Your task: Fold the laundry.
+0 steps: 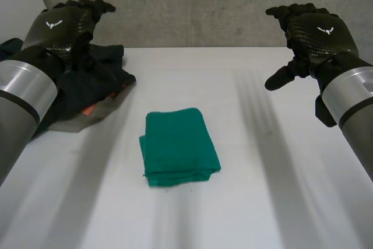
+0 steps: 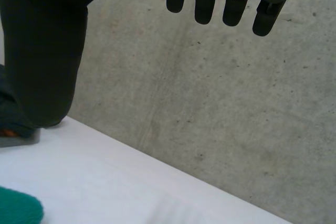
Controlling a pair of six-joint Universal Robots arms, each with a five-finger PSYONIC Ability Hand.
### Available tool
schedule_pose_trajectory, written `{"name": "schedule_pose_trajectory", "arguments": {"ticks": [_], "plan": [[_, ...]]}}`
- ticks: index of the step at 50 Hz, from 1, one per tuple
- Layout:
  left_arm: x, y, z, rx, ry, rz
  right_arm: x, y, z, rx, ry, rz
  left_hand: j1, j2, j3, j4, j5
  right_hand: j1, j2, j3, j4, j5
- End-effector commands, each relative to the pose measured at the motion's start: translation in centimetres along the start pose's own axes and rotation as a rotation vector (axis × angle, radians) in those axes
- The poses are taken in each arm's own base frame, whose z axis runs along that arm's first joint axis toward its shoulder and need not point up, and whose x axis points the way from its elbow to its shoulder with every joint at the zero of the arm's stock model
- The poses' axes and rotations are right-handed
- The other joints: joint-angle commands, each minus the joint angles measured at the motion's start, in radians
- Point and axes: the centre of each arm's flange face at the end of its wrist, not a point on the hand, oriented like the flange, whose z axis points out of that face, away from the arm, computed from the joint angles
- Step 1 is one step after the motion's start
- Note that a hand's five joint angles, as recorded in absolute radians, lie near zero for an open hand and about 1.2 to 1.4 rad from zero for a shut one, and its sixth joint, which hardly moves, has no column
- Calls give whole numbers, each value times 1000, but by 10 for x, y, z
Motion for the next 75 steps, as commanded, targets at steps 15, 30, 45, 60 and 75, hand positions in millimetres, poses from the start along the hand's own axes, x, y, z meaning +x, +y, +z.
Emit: {"name": "schedule_pose_trajectory", "arguments": {"ticks": [15, 30, 45, 60, 75], "plan": [[-3, -11, 1, 78, 46, 1, 4, 16, 19, -130, -64, 16, -129, -125, -122, -132, -135, -48, -45, -50, -52, -54], [19, -8, -5, 70, 197, 0, -42, 159, -1, -635, -205, 230, -129, -125, -122, -132, -135, -48, -45, -50, -52, -54], [48, 3, -18, 37, 408, 14, -69, 202, -7, -499, -178, 258, -129, -125, -122, -132, -135, -27, -25, -30, -32, -34], [54, 5, -21, 34, 444, 17, -83, 210, 2, -415, -184, 235, -129, -125, -122, -132, -135, 37, 40, 35, 33, 31], [52, 5, -21, 33, 438, 19, -91, 222, 17, -386, -189, 191, -129, -125, -122, -132, -135, 989, 991, 986, 984, 982]]}}
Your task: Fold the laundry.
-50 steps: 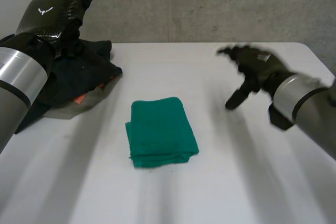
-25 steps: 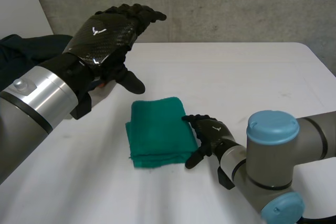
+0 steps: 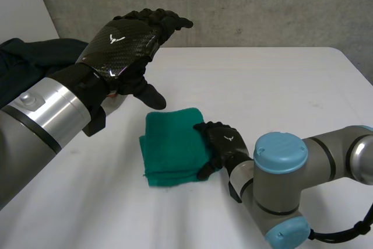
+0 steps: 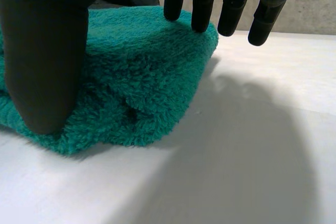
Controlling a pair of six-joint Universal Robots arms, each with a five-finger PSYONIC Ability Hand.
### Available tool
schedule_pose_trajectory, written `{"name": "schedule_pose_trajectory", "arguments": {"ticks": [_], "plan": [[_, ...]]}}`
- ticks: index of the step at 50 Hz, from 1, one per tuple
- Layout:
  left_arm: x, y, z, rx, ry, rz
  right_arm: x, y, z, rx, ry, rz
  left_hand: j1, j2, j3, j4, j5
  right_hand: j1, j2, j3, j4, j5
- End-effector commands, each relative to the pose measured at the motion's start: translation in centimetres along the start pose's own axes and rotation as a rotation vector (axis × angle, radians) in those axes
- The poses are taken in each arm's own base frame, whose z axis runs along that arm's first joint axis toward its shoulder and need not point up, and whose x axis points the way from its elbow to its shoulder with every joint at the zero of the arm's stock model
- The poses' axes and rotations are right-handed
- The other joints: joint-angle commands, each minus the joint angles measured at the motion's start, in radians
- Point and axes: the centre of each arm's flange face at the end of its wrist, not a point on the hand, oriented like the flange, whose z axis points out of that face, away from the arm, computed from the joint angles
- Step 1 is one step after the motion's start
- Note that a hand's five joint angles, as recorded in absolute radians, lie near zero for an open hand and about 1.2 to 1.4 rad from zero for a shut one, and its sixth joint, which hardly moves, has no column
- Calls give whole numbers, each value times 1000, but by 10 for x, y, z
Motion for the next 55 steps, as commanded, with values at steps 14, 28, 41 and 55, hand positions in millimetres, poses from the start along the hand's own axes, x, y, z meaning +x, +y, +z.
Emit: {"name": "schedule_pose_trajectory", "arguments": {"ticks": [14, 28, 41, 55], "plan": [[-4, -1, 1, 12, -12, 6, 95, -93, 54, 432, 265, -4, -27, -29, -32, -23, -50, 1097, 1104, 1089, 1093, 1086], [-4, -1, 2, 20, -10, 9, 295, -134, 95, 428, 642, -9, -27, -29, -32, -23, -50, 1097, 1104, 1089, 1093, 1086], [-5, -1, 3, 27, -12, 13, 383, -143, 86, 477, 780, -15, -27, -29, -32, -23, -50, 1097, 1104, 1089, 1093, 1086], [-6, -1, 4, 36, -14, 13, 416, -152, 68, 421, 983, -281, -27, -29, -32, -23, -50, -125, -118, -133, -129, -135]]}}
